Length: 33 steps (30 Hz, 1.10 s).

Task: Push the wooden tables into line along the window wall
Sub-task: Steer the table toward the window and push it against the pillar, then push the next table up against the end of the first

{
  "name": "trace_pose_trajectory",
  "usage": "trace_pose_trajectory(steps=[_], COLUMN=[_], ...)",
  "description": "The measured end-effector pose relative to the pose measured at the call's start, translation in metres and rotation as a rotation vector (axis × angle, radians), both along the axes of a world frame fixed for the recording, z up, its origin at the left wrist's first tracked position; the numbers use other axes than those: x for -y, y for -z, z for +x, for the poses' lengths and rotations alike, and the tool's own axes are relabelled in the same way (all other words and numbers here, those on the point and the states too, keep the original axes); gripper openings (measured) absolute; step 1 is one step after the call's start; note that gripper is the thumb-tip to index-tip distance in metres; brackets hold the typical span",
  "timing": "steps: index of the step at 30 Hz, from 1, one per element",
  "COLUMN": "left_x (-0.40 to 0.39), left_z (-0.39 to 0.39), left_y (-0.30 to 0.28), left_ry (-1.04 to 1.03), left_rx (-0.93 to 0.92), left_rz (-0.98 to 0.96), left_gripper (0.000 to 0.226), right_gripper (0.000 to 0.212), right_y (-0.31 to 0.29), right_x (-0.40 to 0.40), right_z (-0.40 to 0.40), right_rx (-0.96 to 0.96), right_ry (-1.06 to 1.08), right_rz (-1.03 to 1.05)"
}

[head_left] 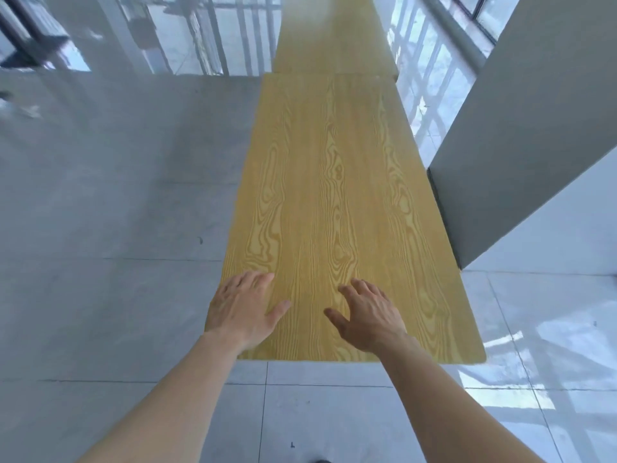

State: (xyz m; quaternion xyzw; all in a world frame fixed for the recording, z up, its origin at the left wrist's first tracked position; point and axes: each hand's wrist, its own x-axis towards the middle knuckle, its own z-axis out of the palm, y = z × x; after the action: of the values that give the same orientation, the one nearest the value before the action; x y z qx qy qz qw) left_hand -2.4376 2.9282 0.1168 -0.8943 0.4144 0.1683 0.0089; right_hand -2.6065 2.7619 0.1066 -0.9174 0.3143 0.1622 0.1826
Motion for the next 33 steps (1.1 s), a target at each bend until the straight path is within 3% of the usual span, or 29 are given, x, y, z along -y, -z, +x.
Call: trace_pose_trajectory(steps=[10, 17, 24, 33], left_x=[-0.048, -0.135, -0.229, -0.197], left_z=[0.106, 0.245, 0.402, 0.587], left_y=[-0.067, -0.068, -0.081, -0.074], left_ry=[-0.076, -0.168, -0.250, -0.246], left_rx=[0.044, 0.088, 0.091, 0.108], left_rz=[-0.077, -0.109, -0.068, -0.086], left_gripper=[0.077, 0.104, 0.109, 0.106], right_gripper=[0.074, 0.071, 0.069, 0.069], right_y=[-0.054, -0.074, -0.104, -0.094], right_x=[-0.024, -0.095, -0.181, -0.155], right_z=[0.127, 0.287, 0.464, 0.634], right_rx=[0.019, 0.036, 0.076, 0.049], right_ry=[-0.160, -0.255, -0.337, -0.317], right_rz=[-0.021, -0.084, -0.057, -0.048])
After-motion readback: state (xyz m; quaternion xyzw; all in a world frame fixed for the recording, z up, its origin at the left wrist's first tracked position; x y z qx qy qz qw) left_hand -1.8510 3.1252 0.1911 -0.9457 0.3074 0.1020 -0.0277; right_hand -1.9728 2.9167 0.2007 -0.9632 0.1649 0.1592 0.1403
